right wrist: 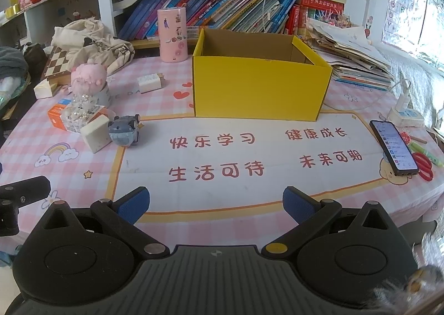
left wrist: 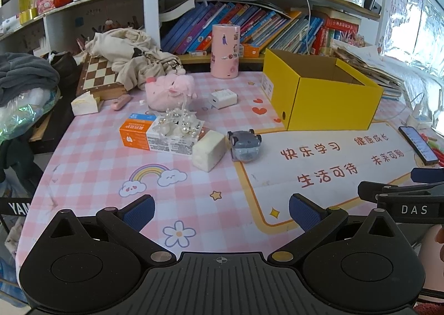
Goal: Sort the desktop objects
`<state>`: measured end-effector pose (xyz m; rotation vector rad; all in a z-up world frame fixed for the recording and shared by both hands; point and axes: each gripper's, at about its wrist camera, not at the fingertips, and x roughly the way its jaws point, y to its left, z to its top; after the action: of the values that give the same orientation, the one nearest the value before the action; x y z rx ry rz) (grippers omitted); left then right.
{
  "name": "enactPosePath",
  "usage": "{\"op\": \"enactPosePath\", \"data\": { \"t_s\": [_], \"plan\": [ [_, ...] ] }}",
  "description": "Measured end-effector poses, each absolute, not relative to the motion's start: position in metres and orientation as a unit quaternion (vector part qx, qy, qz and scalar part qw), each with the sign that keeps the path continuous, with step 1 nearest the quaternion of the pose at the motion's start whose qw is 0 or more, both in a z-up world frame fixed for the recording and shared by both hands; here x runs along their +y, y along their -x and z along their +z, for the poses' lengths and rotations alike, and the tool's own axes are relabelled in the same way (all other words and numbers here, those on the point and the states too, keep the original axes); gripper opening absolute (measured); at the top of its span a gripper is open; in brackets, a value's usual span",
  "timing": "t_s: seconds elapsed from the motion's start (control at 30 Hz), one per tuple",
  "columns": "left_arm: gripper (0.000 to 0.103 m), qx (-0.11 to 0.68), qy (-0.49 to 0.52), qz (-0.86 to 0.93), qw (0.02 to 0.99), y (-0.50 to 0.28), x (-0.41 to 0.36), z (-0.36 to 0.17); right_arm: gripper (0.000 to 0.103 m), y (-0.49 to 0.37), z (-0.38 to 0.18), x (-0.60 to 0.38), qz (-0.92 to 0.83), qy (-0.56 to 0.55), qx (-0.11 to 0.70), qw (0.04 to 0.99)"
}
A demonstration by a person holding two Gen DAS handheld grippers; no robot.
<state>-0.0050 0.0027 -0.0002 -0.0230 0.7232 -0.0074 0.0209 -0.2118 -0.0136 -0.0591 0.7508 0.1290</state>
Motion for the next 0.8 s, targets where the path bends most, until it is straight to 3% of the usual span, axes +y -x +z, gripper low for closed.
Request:
{"op": "enactPosePath", "data": {
  "t_s": [0.8],
  "plan": [
    [0.103,0.356,0.013,-0.004,0.935,0.0046,0.0069,-0.0011,0.103,-0.0205,-0.012,-0.2093,0.065,0.036,0.366,0.928]
  ]
}}
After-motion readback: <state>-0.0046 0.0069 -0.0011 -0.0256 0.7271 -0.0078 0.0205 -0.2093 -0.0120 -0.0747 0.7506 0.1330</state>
